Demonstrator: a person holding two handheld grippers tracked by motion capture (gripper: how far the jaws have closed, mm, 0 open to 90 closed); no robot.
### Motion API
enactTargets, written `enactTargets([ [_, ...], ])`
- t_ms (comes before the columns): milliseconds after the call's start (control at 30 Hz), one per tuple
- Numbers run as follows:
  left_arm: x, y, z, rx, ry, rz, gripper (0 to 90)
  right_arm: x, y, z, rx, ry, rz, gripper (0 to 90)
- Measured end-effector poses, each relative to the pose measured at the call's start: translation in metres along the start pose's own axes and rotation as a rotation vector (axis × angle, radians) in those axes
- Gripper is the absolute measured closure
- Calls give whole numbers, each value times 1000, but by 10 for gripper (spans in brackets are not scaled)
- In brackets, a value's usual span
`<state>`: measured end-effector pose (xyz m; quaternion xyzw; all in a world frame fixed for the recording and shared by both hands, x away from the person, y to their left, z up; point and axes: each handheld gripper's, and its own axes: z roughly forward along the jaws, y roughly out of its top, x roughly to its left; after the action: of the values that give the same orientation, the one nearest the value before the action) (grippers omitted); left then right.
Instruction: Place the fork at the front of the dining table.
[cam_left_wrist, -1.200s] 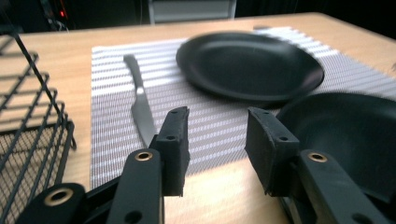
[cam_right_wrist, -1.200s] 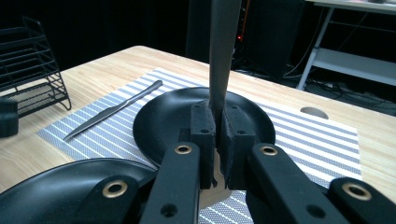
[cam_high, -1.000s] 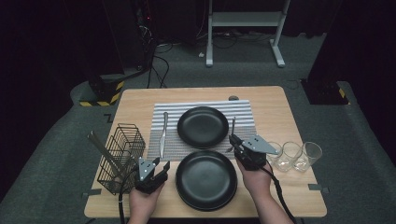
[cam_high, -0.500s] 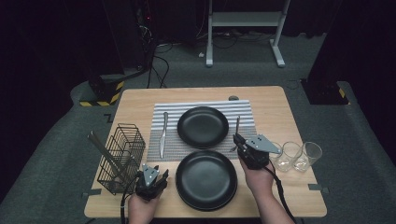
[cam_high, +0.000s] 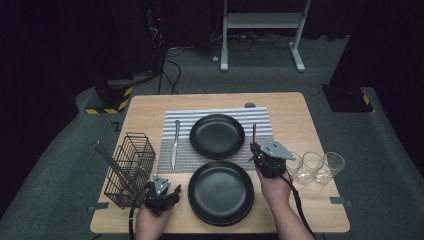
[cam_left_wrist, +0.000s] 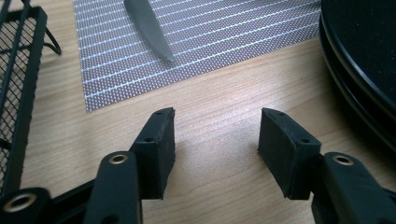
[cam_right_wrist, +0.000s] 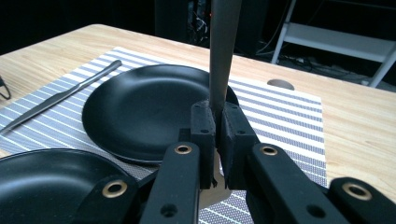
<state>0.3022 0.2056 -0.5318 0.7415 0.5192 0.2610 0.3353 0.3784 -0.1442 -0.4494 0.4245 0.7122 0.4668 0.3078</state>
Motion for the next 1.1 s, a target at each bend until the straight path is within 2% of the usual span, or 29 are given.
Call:
enactTargets([
  [100,2,0,1,2,-13,-15,445,-1,0,1,3,-4,7,848],
  [233,2,0,1,3,-19,-16,425,-4,1,3,5,-8,11,848],
  [400,1,1,1,5,-43,5,409,-8,0,6,22,-15,16,847],
  [1100,0,1,2,6,-62,22,398,-10,-13,23,97,-27,27,847],
])
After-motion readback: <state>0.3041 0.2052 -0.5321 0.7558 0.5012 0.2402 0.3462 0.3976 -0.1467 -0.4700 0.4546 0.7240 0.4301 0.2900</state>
